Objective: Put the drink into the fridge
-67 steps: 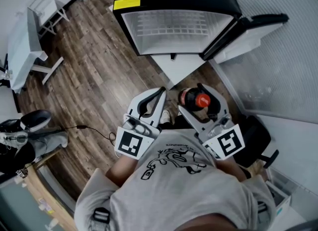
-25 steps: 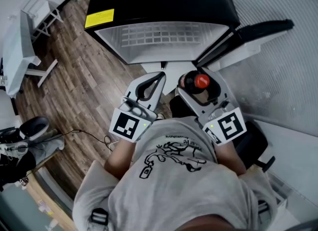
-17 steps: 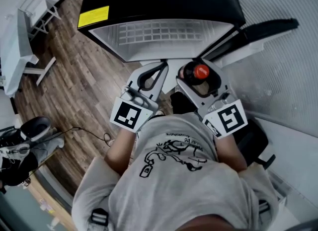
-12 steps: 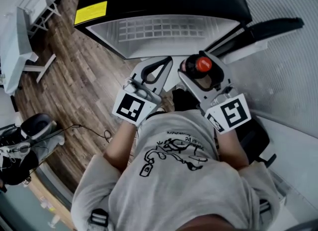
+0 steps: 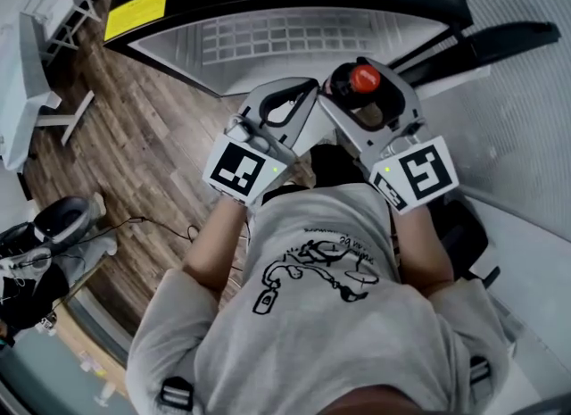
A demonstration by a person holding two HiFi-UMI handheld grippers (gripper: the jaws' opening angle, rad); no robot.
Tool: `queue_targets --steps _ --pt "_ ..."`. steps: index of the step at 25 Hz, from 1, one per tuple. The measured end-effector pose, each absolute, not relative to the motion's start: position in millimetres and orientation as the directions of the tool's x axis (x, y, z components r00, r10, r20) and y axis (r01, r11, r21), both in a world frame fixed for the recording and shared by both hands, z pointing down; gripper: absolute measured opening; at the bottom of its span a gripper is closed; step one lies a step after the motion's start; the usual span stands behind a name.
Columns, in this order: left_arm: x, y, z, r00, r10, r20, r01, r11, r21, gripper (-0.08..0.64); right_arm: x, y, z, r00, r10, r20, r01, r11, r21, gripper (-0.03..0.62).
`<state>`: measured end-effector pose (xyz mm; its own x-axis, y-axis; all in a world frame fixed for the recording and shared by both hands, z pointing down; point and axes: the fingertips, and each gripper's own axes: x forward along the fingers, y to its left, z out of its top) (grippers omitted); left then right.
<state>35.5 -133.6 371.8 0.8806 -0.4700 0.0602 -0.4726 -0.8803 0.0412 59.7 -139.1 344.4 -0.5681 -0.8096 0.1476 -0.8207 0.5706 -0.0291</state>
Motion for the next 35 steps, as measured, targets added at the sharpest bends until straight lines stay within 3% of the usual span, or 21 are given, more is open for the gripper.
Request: queue_targets --steps 15,35 --pt "53 -165 394 0.882 -0.465 0.076 -0.468 -0.883 0.030 0.002 69 -177 368 -0.573 -0.806 0.149 -0.817 0.577 -0.021 0.324" --pt "50 -225 395 0.829 -0.544 0.126 -0.534 -0.838 -0.109 0.002 64 -236 372 -0.585 -0.798 0.145 -0.806 0.592 0.010 0.324"
